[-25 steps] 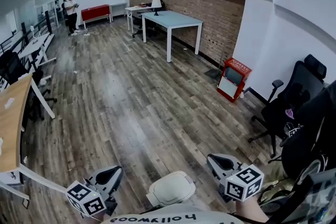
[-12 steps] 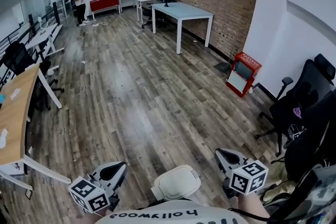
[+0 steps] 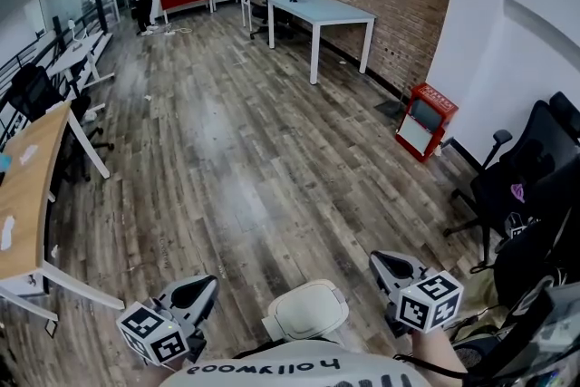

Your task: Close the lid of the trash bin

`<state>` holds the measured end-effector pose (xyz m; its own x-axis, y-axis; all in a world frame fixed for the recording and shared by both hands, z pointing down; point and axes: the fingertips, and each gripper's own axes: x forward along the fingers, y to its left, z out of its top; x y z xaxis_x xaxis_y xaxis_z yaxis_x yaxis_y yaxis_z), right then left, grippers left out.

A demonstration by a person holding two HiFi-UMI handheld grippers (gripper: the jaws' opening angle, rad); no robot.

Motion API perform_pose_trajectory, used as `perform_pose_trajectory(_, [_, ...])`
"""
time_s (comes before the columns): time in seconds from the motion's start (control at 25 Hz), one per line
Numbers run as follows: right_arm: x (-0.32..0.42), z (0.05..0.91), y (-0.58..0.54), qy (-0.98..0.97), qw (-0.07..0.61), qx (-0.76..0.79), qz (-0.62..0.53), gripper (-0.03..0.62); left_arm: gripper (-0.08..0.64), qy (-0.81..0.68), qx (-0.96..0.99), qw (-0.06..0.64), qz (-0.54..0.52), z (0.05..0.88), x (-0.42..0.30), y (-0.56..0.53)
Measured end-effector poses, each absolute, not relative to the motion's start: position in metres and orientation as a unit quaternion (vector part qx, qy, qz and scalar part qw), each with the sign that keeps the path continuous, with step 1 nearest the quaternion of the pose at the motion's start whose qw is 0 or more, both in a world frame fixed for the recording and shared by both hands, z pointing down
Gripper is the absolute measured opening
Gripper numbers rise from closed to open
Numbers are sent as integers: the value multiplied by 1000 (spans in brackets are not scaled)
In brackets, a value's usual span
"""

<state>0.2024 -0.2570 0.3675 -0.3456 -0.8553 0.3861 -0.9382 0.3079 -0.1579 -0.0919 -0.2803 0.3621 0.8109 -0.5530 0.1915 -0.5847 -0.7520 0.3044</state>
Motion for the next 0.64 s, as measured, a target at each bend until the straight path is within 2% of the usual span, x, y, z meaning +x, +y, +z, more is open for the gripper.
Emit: perform_pose_trajectory(0.64, [209,374,-262,-799,128,563,167,9,5,-305,934,182,46,371,-86,-281])
